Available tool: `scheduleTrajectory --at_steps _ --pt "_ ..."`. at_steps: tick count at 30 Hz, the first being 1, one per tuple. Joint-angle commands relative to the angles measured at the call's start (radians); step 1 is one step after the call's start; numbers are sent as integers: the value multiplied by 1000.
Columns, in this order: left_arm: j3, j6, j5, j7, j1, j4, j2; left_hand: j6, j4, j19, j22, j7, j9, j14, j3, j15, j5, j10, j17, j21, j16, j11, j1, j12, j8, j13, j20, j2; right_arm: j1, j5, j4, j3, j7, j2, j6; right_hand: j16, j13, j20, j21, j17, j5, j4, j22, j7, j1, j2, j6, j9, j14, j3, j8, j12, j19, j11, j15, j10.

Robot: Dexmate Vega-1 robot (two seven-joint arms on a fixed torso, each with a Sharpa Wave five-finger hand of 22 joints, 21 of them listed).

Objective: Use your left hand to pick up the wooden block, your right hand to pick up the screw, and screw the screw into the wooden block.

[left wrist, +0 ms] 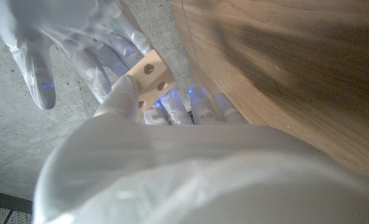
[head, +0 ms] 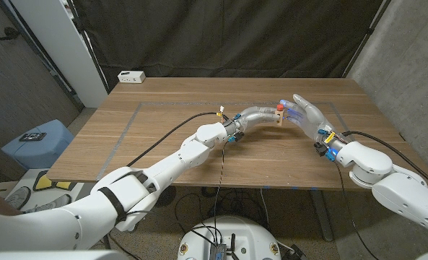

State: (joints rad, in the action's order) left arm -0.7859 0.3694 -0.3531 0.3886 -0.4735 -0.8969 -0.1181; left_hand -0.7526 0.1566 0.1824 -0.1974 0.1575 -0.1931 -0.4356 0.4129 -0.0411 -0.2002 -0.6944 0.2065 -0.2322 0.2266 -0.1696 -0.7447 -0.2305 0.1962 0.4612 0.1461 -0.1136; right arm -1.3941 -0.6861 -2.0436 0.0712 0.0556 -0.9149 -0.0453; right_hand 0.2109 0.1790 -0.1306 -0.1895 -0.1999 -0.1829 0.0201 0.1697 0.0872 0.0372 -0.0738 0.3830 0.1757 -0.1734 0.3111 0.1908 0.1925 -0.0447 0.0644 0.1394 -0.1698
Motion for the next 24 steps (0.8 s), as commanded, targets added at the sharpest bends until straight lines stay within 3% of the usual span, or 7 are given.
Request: scheduleTrajectory --at_steps 1,24 --pt "2 4 -3 5 6 14 5 -33 -3 7 -2 -24 -6 -8 12 -18 -9 -4 4 -7 6 2 -3 -2 7 3 5 -8 -25 -4 -18 -21 7 -2 17 3 4 -1 -5 -2 -8 3 2 -4 5 0 17 3 -130 4 8 4 4 1 -1 -59" --pt "6 21 -8 25 27 71 27 -32 -3 6 -2 -25 -6 -8 12 -16 -9 -4 4 -7 6 2 -2 -3 7 3 5 -7 -51 -13 -43 -45 9 1 51 4 4 3 -9 -2 -9 4 2 -12 6 -1 47 4 -119 6 13 7 19 3 -3 -47"
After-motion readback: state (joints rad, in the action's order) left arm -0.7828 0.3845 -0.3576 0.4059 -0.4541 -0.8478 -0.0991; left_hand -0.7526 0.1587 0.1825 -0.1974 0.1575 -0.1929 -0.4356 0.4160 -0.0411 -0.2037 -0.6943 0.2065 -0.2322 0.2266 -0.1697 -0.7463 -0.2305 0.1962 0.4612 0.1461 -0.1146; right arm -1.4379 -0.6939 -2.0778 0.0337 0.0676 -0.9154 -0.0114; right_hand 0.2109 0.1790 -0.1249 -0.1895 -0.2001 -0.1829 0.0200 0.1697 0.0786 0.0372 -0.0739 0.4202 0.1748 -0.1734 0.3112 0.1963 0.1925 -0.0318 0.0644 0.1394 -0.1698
